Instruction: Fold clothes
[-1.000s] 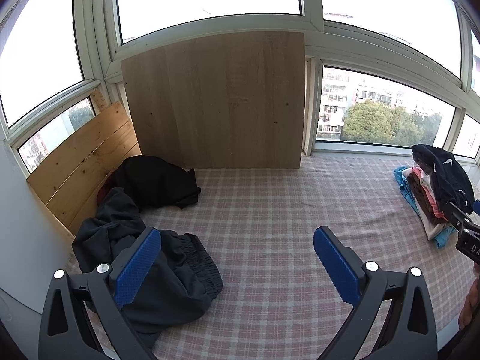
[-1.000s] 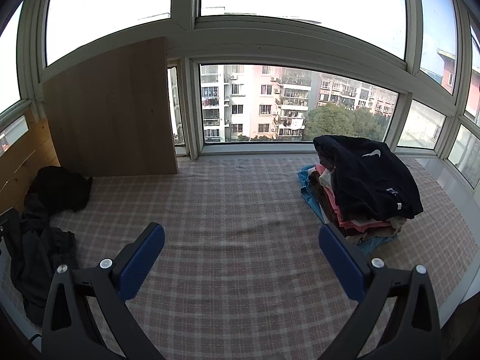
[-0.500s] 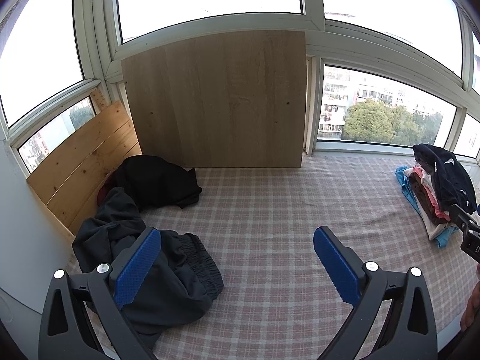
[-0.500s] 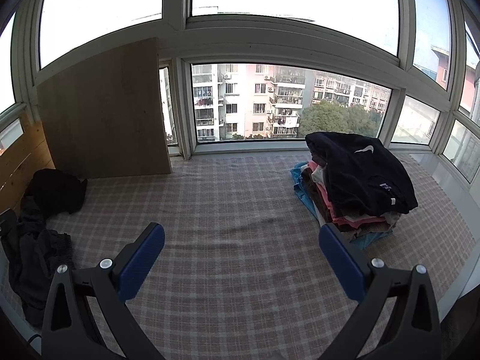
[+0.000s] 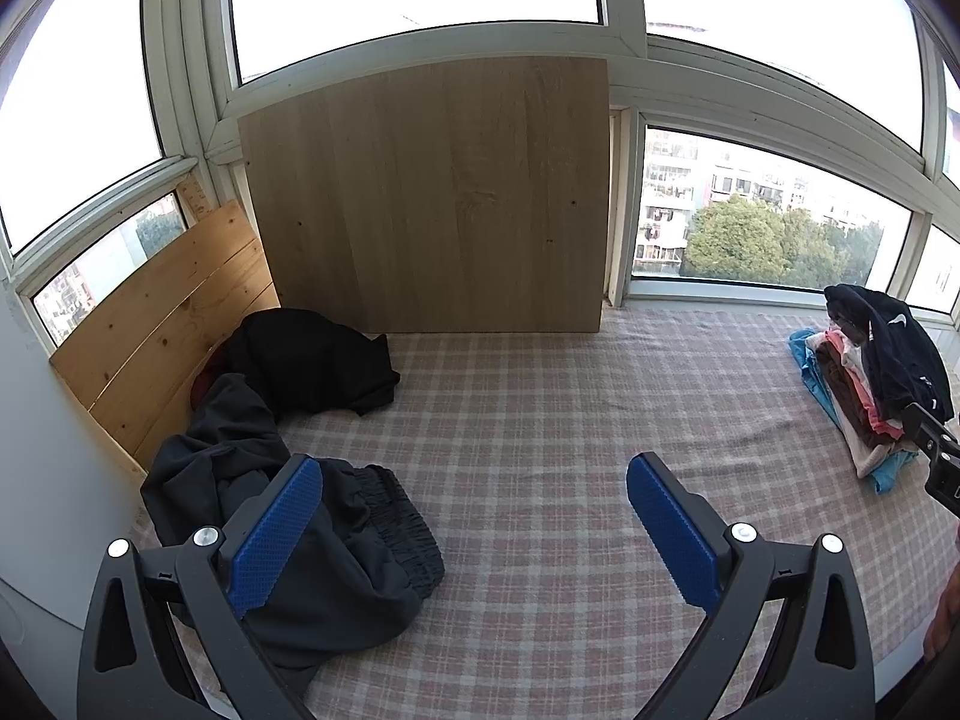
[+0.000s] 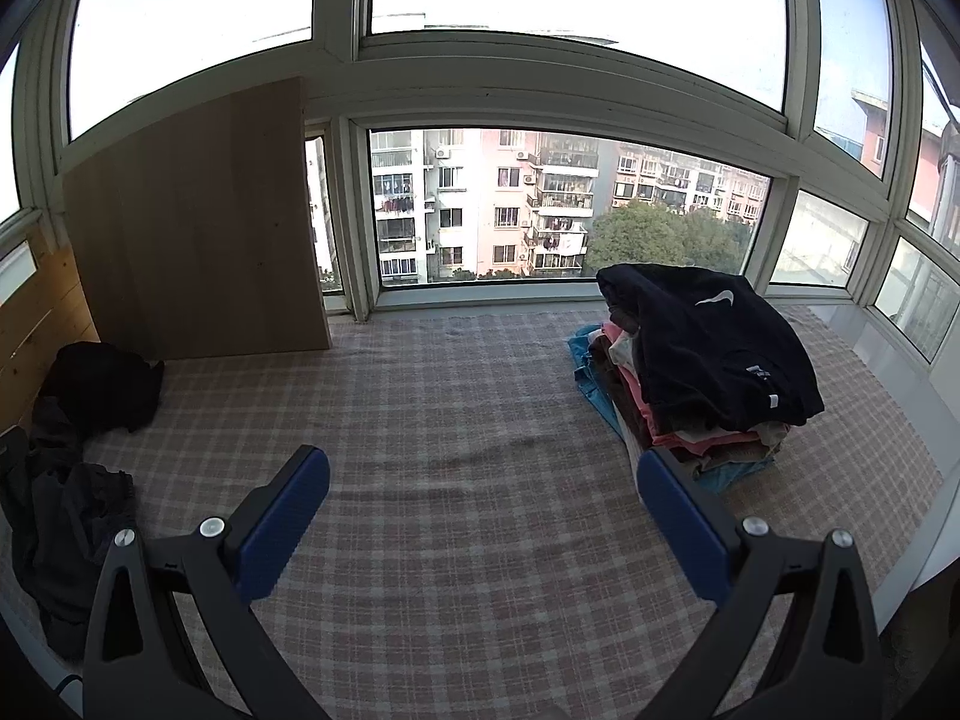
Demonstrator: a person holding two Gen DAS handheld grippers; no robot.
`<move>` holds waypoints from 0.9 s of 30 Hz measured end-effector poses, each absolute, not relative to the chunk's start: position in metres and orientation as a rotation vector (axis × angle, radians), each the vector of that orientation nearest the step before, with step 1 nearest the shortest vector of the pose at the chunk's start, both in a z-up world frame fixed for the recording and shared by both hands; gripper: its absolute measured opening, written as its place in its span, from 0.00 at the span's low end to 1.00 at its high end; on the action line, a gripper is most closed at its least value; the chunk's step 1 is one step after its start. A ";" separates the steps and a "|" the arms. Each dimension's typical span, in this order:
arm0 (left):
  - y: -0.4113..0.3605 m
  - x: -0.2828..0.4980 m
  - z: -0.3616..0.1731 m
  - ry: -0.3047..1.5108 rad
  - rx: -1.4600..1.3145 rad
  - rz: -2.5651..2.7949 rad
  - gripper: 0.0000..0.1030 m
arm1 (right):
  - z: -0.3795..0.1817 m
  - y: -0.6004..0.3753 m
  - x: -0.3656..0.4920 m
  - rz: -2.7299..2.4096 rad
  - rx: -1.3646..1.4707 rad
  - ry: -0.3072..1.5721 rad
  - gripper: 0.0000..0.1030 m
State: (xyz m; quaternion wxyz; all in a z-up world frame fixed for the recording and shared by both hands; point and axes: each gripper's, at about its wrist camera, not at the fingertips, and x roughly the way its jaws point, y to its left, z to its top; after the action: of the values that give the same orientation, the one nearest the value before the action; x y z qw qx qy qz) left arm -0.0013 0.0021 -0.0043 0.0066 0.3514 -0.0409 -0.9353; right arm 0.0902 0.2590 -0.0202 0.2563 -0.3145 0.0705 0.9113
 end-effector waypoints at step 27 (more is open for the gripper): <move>-0.014 0.003 -0.008 -0.108 1.095 -2.868 0.99 | -0.023 0.241 0.074 2.549 -0.901 0.148 1.00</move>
State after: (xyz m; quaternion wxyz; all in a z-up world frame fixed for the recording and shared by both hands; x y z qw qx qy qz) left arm 0.0026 -0.0141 -0.0084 0.0349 0.3561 -0.0350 -0.9331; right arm 0.0741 0.2407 -0.0230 0.2154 -0.3251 0.0534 0.9193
